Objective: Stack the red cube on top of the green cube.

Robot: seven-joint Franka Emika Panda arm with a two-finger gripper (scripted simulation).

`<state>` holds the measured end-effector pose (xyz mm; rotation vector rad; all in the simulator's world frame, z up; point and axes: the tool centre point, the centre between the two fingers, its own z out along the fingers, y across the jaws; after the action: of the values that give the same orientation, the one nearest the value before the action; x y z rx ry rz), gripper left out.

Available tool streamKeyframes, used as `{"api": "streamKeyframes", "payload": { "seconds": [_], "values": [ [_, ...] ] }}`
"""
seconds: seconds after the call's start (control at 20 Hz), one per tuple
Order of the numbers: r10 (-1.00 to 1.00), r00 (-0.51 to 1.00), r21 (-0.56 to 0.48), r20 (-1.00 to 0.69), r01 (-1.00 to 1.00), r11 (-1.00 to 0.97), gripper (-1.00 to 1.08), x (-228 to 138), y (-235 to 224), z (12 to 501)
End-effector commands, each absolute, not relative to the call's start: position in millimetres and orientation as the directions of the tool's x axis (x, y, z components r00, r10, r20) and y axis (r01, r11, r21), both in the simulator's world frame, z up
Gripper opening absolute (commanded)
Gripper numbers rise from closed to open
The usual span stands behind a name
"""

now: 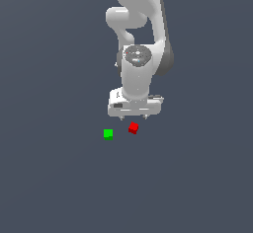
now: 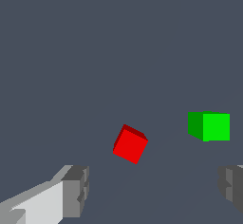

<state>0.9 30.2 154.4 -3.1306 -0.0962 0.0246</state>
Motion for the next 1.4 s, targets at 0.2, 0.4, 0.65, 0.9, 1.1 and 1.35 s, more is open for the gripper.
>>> {"api": "streamKeyframes", "payload": {
  "seconds": [0.2,0.4,0.65,0.9,1.1,1.35],
  "values": [
    [0.050,0.999,-0.010,-0.015,0.050,-0.999,1.00,0.3,30.2,152.3],
    [0.015,1.000,-0.008,-0.014,0.015,-1.000,1.00,-1.7,30.2,146.0],
    [-0.061,0.998,-0.006,-0.012,-0.061,-0.998,1.00,-5.8,30.6,132.3],
    [-0.172,0.985,-0.003,-0.008,-0.172,-0.985,1.00,-11.6,31.6,112.0],
    [-0.260,0.966,-0.001,-0.004,-0.260,-0.966,1.00,-16.0,33.0,95.5],
    [-0.338,0.941,0.000,-0.001,-0.338,-0.941,1.00,-19.6,34.8,80.6]
  ]
}}
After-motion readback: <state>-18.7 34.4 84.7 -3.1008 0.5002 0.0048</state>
